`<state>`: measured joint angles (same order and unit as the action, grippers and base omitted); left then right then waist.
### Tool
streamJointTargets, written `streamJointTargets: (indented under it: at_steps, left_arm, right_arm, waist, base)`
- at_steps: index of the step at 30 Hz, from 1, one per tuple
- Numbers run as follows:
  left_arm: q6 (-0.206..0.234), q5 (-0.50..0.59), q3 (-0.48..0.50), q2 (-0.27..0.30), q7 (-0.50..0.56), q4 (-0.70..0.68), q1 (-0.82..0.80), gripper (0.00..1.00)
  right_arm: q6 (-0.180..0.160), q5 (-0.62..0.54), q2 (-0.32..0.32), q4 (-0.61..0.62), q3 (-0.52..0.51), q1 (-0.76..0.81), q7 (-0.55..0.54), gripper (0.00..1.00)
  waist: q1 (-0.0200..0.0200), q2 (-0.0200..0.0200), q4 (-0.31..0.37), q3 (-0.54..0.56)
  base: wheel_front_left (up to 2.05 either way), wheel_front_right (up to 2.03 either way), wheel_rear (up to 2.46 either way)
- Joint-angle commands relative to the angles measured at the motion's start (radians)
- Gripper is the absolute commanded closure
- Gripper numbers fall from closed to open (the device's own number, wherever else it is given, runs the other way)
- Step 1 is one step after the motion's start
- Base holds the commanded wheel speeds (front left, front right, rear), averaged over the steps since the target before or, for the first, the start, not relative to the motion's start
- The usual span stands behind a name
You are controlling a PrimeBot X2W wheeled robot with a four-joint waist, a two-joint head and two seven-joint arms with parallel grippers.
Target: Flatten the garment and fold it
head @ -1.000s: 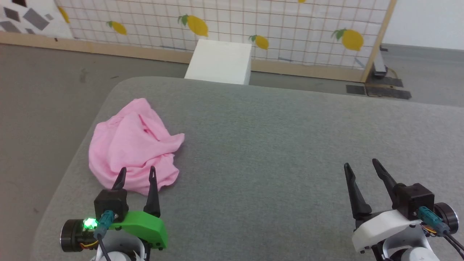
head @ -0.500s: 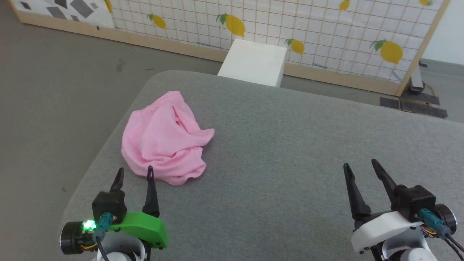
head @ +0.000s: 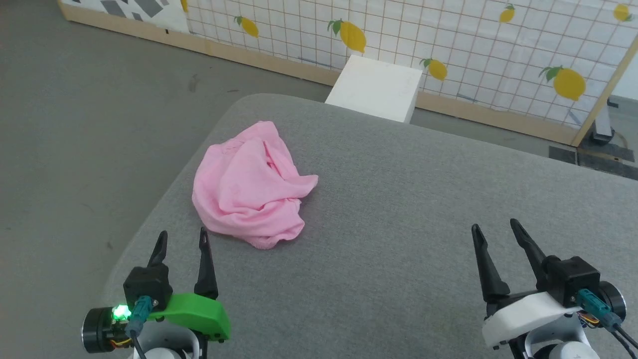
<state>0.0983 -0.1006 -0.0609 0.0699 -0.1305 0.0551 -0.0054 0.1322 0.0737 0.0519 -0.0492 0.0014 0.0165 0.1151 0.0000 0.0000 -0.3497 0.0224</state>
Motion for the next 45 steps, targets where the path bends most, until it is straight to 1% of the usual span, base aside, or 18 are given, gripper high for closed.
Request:
streamJointTargets:
  at_steps: [1, 14, 29, 32, 45]
  left_arm:
    - [0.01, -0.013, -0.004, 0.007, -0.012, 0.003, 0.014, 0.0]
    - [0.031, -0.034, -0.016, 0.008, -0.039, 0.013, 0.016, 0.0]
    - [0.055, -0.055, -0.027, 0.008, -0.069, 0.023, 0.01, 0.0]
    - [0.062, -0.062, -0.029, 0.008, -0.08, 0.029, 0.011, 0.0]
    - [0.08, -0.084, -0.029, 0.009, -0.107, 0.039, 0.018, 0.0]
  right_arm:
    - [-0.001, 0.01, -0.001, -0.004, -0.001, -0.001, 0.013, 0.0]
    - [-0.001, 0.021, -0.001, -0.003, 0.0, 0.0, 0.031, 0.0]
    - [-0.001, 0.033, -0.001, -0.004, -0.004, 0.0, 0.055, 0.0]
    - [-0.001, 0.04, -0.001, -0.006, -0.007, 0.0, 0.064, 0.0]
    - [-0.001, 0.051, -0.001, -0.009, -0.007, -0.003, 0.084, 0.0]
  waist:
    - [0.0, 0.0, -0.011, 0.0]
    - [0.0, 0.0, -0.069, -0.005]
    - [0.0, 0.0, -0.113, -0.017]
    - [0.0, 0.0, -0.14, -0.017]
    - [0.0, 0.0, -0.212, -0.021]
  base:
    - [0.0, 0.0, 0.0]
    - [0.0, 0.0, 0.0]
    - [0.0, 0.0, 0.0]
    - [0.0, 0.0, 0.0]
    - [0.0, 0.0, 0.0]
